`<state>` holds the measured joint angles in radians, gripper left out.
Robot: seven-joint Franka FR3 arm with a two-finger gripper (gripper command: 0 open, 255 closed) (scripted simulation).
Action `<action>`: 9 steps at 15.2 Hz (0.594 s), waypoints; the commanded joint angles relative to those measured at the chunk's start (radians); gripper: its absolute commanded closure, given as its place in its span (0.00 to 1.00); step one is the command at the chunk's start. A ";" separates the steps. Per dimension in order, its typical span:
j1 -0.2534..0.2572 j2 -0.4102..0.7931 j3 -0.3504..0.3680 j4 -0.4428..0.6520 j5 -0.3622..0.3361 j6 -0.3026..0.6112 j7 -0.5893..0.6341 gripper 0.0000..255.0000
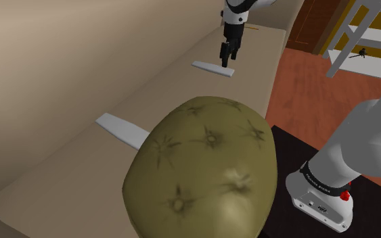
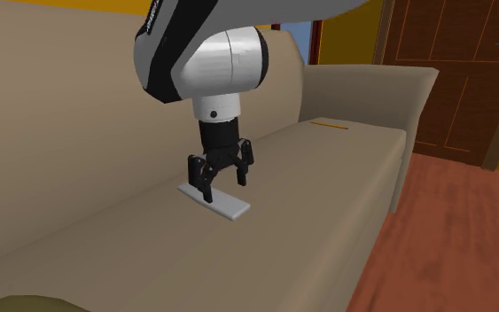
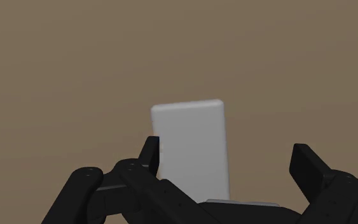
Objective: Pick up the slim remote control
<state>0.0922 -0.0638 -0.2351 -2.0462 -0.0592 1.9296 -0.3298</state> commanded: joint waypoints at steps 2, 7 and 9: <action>0.003 0.104 -0.002 0.096 0.030 0.030 -0.072 0.00; -0.003 0.242 0.007 0.225 0.072 0.068 -0.158 0.00; -0.004 0.250 0.007 0.207 0.074 0.093 -0.159 0.00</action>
<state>0.0884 0.1787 -0.2290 -1.8344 0.0129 2.0090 -0.4867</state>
